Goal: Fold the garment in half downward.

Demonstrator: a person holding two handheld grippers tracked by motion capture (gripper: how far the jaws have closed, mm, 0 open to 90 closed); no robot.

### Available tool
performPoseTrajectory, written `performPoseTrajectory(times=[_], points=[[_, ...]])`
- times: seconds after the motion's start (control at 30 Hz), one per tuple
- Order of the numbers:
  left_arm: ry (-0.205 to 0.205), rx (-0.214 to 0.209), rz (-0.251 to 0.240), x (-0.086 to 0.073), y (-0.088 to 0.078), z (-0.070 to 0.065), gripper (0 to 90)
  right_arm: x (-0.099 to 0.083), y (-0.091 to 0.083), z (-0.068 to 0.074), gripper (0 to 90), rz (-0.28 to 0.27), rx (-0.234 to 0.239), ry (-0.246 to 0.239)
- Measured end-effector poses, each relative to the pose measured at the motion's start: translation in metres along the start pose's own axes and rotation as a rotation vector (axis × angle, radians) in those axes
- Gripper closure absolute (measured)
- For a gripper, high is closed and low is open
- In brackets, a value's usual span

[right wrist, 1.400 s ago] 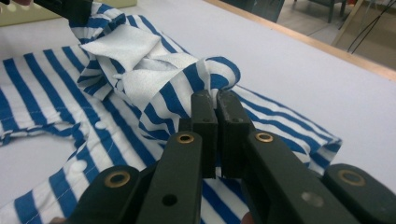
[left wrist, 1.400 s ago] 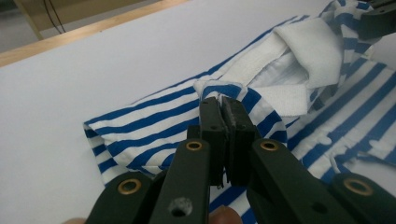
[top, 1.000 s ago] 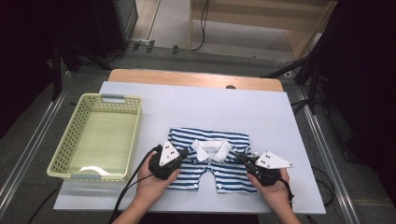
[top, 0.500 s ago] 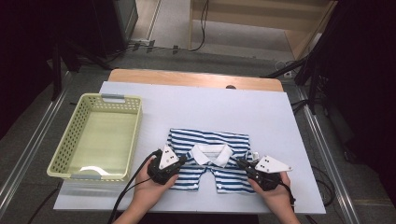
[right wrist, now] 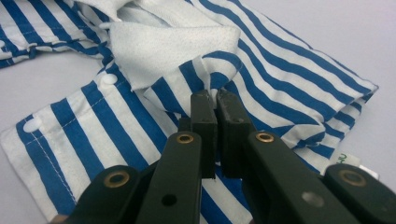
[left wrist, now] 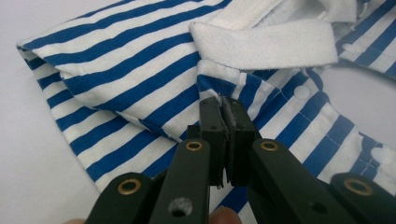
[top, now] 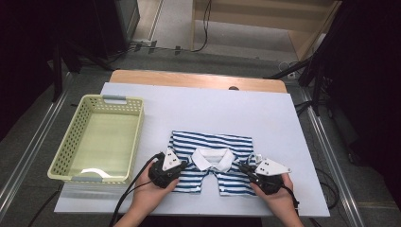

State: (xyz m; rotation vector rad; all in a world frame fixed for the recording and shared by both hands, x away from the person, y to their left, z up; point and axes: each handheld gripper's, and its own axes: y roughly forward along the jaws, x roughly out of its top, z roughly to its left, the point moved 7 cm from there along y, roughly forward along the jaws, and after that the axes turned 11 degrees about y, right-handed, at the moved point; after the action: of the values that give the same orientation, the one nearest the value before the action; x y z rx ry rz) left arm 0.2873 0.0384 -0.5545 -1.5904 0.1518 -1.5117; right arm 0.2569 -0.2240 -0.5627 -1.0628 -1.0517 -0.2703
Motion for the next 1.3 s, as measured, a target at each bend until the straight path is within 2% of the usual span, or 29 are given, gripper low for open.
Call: performPoseTrajectory(times=[0.13,0.23,0.3,0.37,0.43,0.5,0.57,0.63,0.7,0.77,0.83,0.87,0.93,0.97,1.07,1.1,1.13,1.2,1.3], points=[[0.002,-0.002,0.002,0.0,0.0,0.0,88.6,-0.001,0.0,-0.001,84.2,0.012,0.01,0.005],[0.001,-0.007,0.002,0.0,0.0,0.0,88.7,-0.001,-0.001,-0.002,80.3,0.019,0.033,0.018],[0.001,-0.013,0.005,-0.001,-0.001,0.001,88.6,-0.001,-0.003,-0.003,77.1,0.021,0.056,0.031],[-0.006,-0.017,-0.006,0.0,-0.001,0.001,88.1,0.0,-0.005,-0.004,68.7,0.021,0.086,0.031],[-0.014,-0.007,-0.026,0.002,-0.004,0.003,81.0,0.003,-0.009,-0.006,56.5,0.004,0.095,0.027],[-0.047,0.006,-0.048,0.005,-0.007,0.005,64.9,0.011,-0.014,-0.012,54.0,-0.026,0.094,0.054],[-0.075,0.008,-0.066,0.009,-0.01,0.009,52.5,0.019,-0.018,-0.022,53.0,-0.057,0.078,0.087],[-0.102,0.005,-0.093,0.015,-0.012,0.011,38.8,0.026,-0.017,-0.035,53.1,-0.059,0.034,0.123],[-0.104,0.005,-0.112,0.02,-0.014,0.012,29.7,0.031,-0.012,-0.046,53.0,-0.048,-0.016,0.153],[-0.114,-0.013,-0.126,0.024,-0.015,0.013,19.9,0.034,-0.007,-0.055,53.1,-0.046,-0.035,0.187],[-0.118,-0.019,-0.132,0.026,-0.014,0.014,12.6,0.037,0.0,-0.064,53.0,-0.033,-0.062,0.218],[-0.128,-0.015,-0.15,0.029,-0.015,0.015,9.7,0.039,0.005,-0.07,52.9,-0.032,-0.069,0.234],[-0.128,-0.048,-0.159,0.031,-0.016,0.015,5.0,0.041,0.012,-0.077,52.9,-0.019,-0.086,0.254],[-0.128,-0.048,-0.159,0.031,-0.016,0.014,0.0,0.042,0.016,-0.08,52.9,-0.012,-0.092,0.264],[-0.127,-0.056,-0.166,0.032,-0.016,0.014,0.0,0.043,0.023,-0.086,52.9,0.005,-0.097,0.29],[-0.13,-0.048,-0.167,0.032,-0.016,0.015,0.0,0.042,0.031,-0.092,53.3,0.036,-0.108,0.3],[-0.137,-0.059,-0.174,0.032,-0.017,0.015,0.0,0.042,0.034,-0.094,53.7,0.042,-0.107,0.31],[-0.143,-0.052,-0.173,0.033,-0.017,0.018,0.0,0.04,0.039,-0.097,55.1,0.064,-0.114,0.323],[-0.149,-0.052,-0.17,0.033,-0.016,0.02,0.0,0.037,0.046,-0.099,56.9,0.093,-0.116,0.326]])
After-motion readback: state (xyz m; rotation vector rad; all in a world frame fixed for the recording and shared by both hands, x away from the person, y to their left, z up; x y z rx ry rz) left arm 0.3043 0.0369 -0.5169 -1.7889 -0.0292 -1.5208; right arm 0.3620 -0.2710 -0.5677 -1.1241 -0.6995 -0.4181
